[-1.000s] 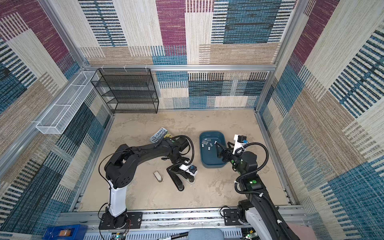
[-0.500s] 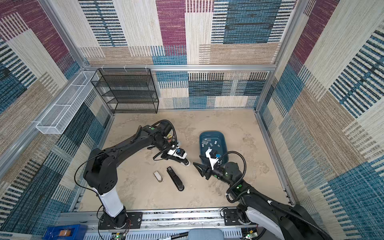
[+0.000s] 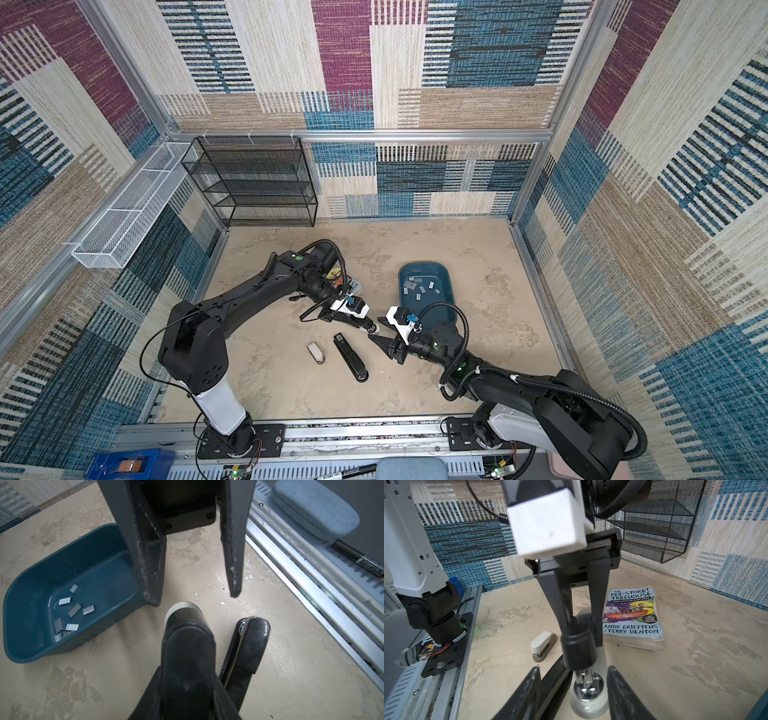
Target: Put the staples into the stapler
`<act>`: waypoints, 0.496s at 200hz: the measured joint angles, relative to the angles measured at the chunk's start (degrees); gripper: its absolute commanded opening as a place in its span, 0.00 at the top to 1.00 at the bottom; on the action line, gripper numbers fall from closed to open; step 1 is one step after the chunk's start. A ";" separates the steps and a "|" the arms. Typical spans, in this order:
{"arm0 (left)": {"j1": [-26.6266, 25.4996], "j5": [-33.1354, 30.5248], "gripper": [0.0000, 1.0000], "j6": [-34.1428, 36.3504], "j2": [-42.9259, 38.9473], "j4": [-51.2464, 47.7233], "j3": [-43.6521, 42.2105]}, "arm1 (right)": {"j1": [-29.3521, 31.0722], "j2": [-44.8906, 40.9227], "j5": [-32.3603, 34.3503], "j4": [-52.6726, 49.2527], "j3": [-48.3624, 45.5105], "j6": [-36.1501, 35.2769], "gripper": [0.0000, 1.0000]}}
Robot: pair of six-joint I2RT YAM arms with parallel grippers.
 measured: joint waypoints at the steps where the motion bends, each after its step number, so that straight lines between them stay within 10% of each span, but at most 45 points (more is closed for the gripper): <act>1: -0.02 0.07 1.00 0.00 -0.04 0.00 -0.02 | 0.04 0.15 0.02 0.00 0.11 -0.02 0.49; 99: -0.68 0.57 1.00 -0.24 -1.53 0.11 -0.37 | 2.01 4.72 3.78 -3.48 3.78 -2.51 0.58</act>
